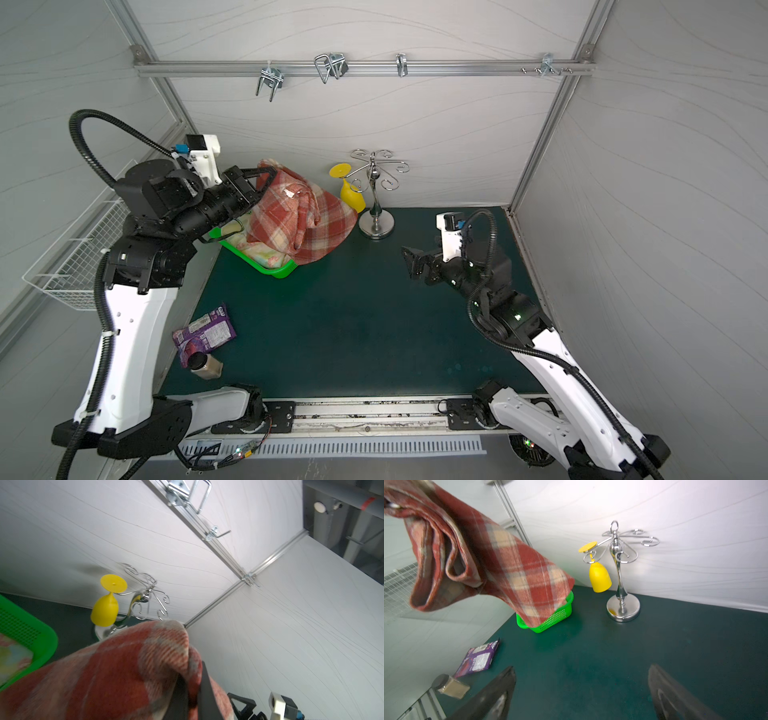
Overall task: Fold and stack skirts
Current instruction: Flatten out the skirt at the center of the table.
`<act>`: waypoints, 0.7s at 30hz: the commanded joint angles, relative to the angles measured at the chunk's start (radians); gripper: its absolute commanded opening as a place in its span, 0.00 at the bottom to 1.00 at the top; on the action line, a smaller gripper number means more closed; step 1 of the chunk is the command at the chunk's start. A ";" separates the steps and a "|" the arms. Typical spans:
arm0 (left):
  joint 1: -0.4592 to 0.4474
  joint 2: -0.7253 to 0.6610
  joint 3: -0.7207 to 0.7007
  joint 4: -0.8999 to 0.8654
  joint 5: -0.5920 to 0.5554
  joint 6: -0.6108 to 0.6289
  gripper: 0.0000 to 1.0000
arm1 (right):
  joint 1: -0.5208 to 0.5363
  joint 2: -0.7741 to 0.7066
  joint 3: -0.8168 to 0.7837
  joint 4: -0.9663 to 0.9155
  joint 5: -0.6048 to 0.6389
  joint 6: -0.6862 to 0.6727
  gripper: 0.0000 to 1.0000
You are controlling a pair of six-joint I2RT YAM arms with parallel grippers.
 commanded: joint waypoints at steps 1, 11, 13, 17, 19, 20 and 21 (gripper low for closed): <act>-0.080 -0.035 -0.084 0.121 0.016 -0.041 0.00 | 0.005 -0.045 0.030 -0.061 0.009 -0.018 0.99; -0.185 0.022 -0.354 0.245 -0.073 -0.072 0.00 | 0.005 0.022 0.046 -0.210 -0.193 0.025 0.99; -0.231 0.055 -0.373 0.252 -0.133 -0.051 0.00 | 0.004 0.066 0.036 -0.232 -0.256 0.050 0.99; -0.300 0.149 -0.383 0.279 -0.184 -0.051 0.00 | 0.007 0.134 -0.006 -0.235 -0.314 0.094 0.99; -0.321 0.204 -0.398 0.310 -0.188 -0.061 0.00 | 0.011 0.151 -0.054 -0.200 -0.333 0.128 0.99; -0.327 0.223 -0.407 0.326 -0.188 -0.068 0.00 | 0.013 0.155 -0.079 -0.174 -0.349 0.143 0.98; -0.333 0.241 -0.418 0.346 -0.187 -0.076 0.00 | 0.020 0.159 -0.105 -0.146 -0.357 0.165 0.97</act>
